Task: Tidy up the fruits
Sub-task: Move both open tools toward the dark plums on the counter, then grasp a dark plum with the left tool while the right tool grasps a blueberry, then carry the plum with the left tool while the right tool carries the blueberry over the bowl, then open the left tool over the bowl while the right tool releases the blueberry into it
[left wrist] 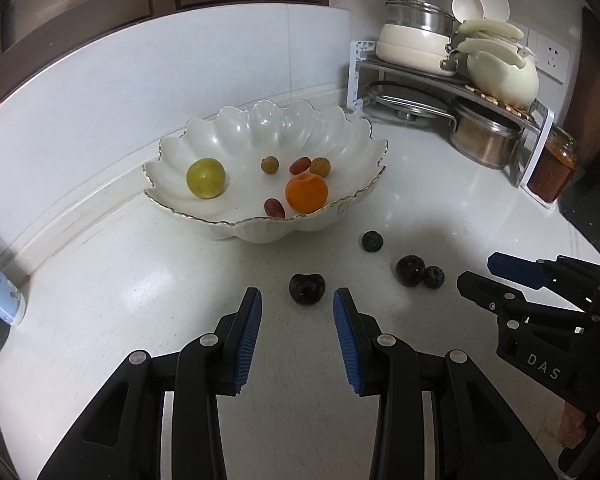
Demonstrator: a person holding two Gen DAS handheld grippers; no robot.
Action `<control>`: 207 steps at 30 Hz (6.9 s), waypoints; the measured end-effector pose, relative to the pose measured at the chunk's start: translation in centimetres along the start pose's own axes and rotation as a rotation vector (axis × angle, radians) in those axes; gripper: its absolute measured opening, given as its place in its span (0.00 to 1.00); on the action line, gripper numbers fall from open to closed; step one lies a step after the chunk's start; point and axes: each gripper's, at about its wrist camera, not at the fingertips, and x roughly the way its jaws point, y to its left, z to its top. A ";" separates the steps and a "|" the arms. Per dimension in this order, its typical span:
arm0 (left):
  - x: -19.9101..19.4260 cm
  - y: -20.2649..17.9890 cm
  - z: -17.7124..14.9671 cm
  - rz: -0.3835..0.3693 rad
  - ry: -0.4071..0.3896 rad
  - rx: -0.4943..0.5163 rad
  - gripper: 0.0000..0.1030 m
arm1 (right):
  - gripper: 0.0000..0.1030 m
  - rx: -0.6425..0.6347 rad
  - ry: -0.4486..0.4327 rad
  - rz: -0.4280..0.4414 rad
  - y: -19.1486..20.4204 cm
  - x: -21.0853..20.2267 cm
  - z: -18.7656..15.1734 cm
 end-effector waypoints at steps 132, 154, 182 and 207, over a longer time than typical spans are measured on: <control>-8.1 3.0 6.6 0.107 -0.282 -0.092 0.29 | 0.23 -0.097 -0.334 0.131 4.0 -7.2 8.4; -3.0 4.2 11.7 0.170 -0.219 -0.100 0.29 | 0.23 -0.113 -0.242 0.114 3.8 -1.5 14.5; 7.8 5.1 15.6 0.121 0.063 -0.082 0.29 | 0.23 -0.118 0.024 0.081 3.0 9.5 18.8; 9.7 4.7 15.8 0.124 0.124 -0.092 0.43 | 0.38 -0.116 0.089 0.045 1.6 10.8 18.7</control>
